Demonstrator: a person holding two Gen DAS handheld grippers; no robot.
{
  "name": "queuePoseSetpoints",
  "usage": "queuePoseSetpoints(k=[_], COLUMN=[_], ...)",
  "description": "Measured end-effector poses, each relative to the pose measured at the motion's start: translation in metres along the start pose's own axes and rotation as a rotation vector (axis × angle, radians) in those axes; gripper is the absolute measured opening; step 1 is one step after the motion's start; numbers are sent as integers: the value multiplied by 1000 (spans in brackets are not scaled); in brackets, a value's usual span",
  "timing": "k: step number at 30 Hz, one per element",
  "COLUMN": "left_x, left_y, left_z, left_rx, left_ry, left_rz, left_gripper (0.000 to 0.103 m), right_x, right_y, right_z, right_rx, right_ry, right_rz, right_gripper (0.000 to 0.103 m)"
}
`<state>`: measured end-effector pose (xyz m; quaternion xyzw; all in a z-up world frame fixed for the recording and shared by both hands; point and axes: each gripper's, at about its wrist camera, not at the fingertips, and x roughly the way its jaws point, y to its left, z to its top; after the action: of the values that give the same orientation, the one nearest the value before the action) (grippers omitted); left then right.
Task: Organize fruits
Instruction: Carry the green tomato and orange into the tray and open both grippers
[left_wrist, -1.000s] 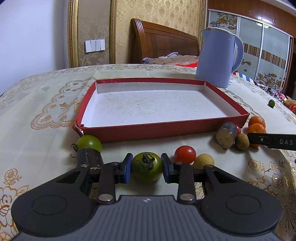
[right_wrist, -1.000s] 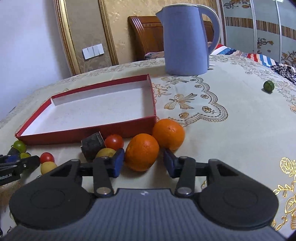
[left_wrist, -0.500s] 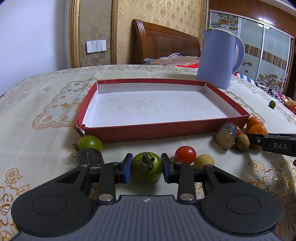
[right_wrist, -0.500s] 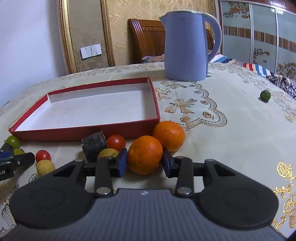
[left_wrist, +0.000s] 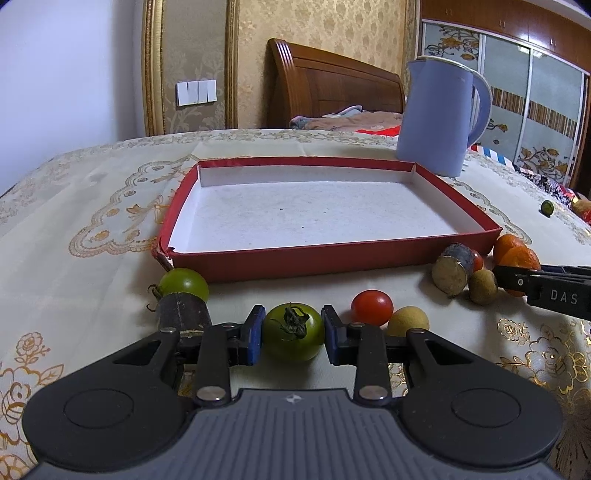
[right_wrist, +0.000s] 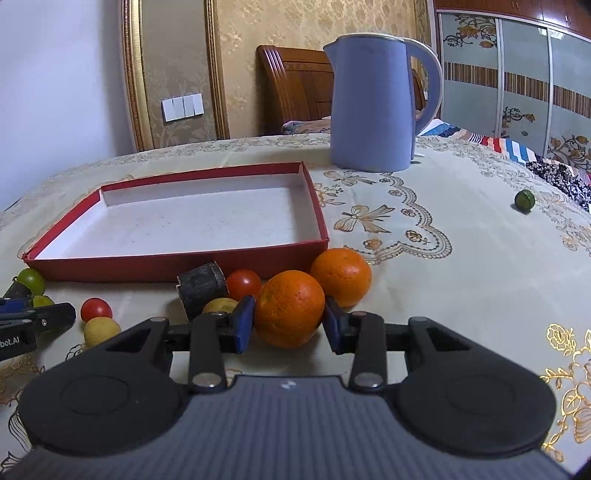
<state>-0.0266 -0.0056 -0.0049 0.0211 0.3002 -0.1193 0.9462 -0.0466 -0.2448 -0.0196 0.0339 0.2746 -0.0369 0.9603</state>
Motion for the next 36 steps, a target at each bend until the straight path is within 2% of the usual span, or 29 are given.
queuePoseSetpoints(k=[7, 12, 23, 28, 31, 36], left_x=[-2, -11, -8, -3, 7, 31], left_y=[0, -5, -14, -13, -12, -8], left_z=[4, 11, 29, 46, 56, 65], left_rx=[-22, -21, -13, -15, 0, -12], left_ry=[9, -18, -42, -69, -69, -39], left_rz=[-14, -18, 3, 21, 57, 81], left_gripper=[32, 32, 32, 32, 32, 32], right_x=[-7, -15, -8, 3, 14, 38], right_y=[2, 10, 29, 38, 40, 41], right_z=[2, 7, 27, 40, 47, 57], right_rx=[1, -25, -51, -74, -79, -71], right_ry=[-27, -59, -64, -75, -65, -28], right_rz=[-1, -9, 33, 25, 16, 13], right_gripper=[37, 37, 37, 37, 37, 37])
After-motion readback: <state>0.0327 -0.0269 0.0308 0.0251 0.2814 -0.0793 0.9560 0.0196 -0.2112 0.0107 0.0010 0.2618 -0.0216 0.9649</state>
